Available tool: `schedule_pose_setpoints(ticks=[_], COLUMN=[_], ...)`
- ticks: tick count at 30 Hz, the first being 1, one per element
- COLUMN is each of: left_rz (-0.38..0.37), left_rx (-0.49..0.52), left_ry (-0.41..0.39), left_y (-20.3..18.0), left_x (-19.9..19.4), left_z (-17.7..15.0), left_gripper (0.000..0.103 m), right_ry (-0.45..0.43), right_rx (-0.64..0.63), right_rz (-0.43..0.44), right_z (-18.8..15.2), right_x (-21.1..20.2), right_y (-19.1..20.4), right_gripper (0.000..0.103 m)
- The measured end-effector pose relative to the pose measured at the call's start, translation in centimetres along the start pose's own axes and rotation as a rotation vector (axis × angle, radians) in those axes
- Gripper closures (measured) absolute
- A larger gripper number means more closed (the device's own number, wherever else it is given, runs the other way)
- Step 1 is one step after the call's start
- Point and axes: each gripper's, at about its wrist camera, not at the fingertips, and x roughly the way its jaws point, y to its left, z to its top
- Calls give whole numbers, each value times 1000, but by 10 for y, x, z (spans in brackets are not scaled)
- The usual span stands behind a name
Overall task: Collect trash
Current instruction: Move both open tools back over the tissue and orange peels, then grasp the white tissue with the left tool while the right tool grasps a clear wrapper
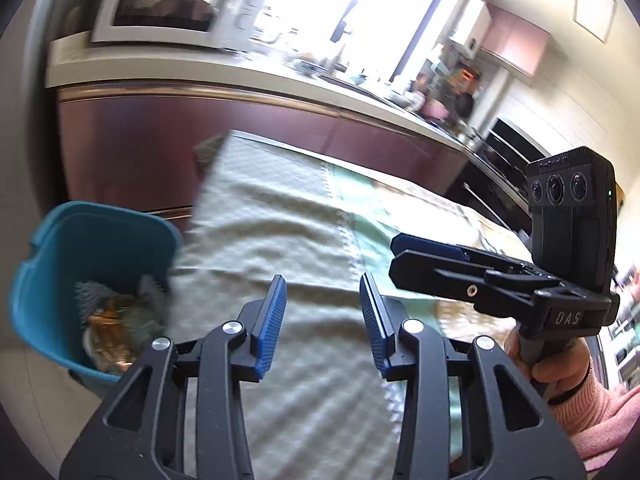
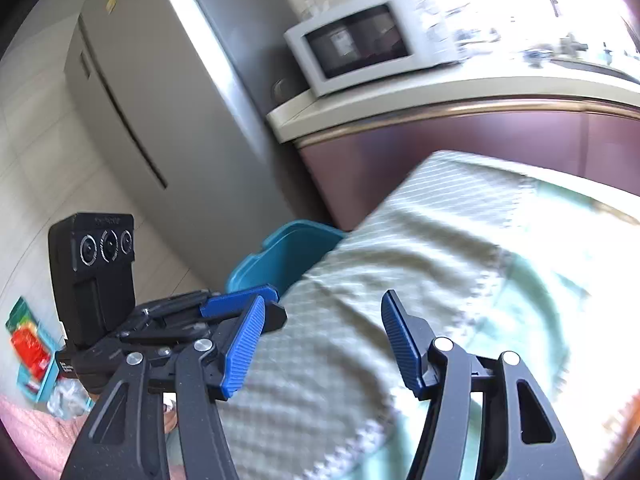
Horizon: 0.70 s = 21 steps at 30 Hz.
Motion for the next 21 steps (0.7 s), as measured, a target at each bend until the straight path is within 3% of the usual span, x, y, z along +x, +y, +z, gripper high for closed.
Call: schedule_pose_setpoints(ticks=[11, 21], left_rz=[-151, -191], left_rx=[165, 287], left_ry=[106, 189], left_y=[-114, -192], left_x=[62, 123], left_z=[-8, -6], left_gripper=[64, 64], right_ry=[-126, -202], right_rx=[182, 331], right_rz=[-224, -357], right_z=[-41, -74], right_x=[-110, -165], right_y=[-91, -156], right_gripper=[44, 44])
